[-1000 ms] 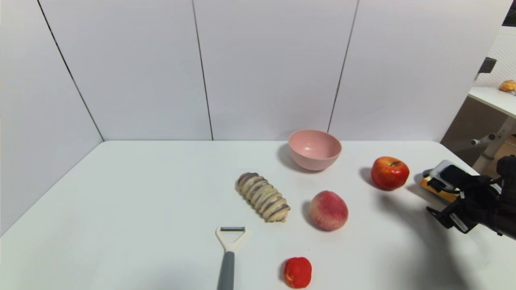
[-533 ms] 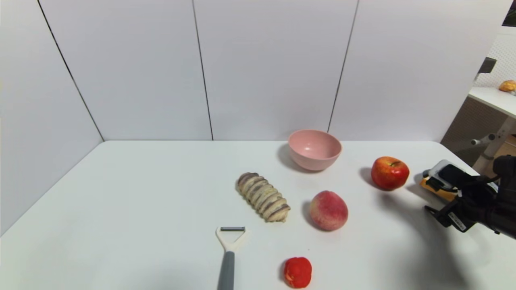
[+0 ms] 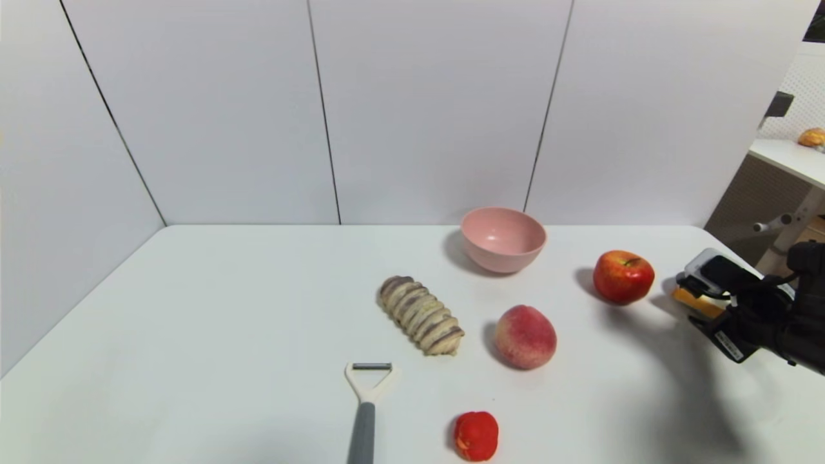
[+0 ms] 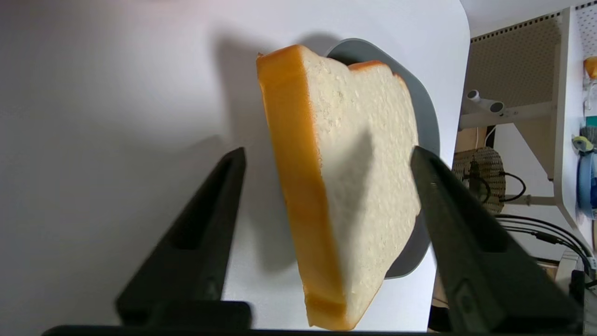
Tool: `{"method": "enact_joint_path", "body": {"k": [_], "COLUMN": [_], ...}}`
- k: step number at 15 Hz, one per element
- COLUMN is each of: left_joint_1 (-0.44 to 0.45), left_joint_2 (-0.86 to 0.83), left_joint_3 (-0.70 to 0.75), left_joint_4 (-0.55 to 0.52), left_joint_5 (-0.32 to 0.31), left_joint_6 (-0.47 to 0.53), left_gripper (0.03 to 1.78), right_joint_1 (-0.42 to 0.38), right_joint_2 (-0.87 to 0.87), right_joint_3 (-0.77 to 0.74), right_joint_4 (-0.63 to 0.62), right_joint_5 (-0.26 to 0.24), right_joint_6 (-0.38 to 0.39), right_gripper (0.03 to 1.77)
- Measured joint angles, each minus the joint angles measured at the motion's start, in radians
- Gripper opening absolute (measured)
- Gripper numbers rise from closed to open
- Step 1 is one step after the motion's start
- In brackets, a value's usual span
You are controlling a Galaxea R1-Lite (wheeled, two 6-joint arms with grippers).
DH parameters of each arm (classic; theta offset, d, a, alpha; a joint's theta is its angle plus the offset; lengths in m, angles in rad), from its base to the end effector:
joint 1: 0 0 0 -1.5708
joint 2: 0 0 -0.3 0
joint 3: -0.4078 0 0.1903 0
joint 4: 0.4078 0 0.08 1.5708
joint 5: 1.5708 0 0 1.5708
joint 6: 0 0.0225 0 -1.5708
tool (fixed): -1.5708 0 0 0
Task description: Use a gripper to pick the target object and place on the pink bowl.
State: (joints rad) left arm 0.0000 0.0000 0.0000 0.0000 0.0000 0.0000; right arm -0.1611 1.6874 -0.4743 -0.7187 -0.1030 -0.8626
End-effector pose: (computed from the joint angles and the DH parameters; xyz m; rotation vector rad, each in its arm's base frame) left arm -0.0228 0.0000 0.0755 0.0000 0.0000 0.0000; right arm 0.2532 -0.0435 0.1122 -0.8251 0.5751 -0.0286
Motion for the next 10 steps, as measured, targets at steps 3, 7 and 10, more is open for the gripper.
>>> {"method": "enact_joint_path", "body": {"k": [3, 7, 10], "left_joint_1": [0.000, 0.000, 0.000], "left_joint_2": [0.000, 0.000, 0.000], "left_joint_3": [0.000, 0.000, 0.000], "left_joint_4": [0.000, 0.000, 0.000], "left_joint_5": [0.000, 0.000, 0.000], "left_joint_6": [0.000, 0.000, 0.000], "left_gripper": [1.69, 1.69, 1.69], "right_joint_1": [0.000, -0.001, -0.001], "right_joint_2": [-0.001, -0.002, -0.017], "right_joint_3": [-0.001, -0.020, -0.041], "right_joint_4": [0.003, -0.001, -0.001], "right_joint_5": [-0.001, 0.000, -0.002], "right_joint_6": [-0.001, 0.004, 0.004], "right_gripper": [0.81, 0.06, 0.06]}}
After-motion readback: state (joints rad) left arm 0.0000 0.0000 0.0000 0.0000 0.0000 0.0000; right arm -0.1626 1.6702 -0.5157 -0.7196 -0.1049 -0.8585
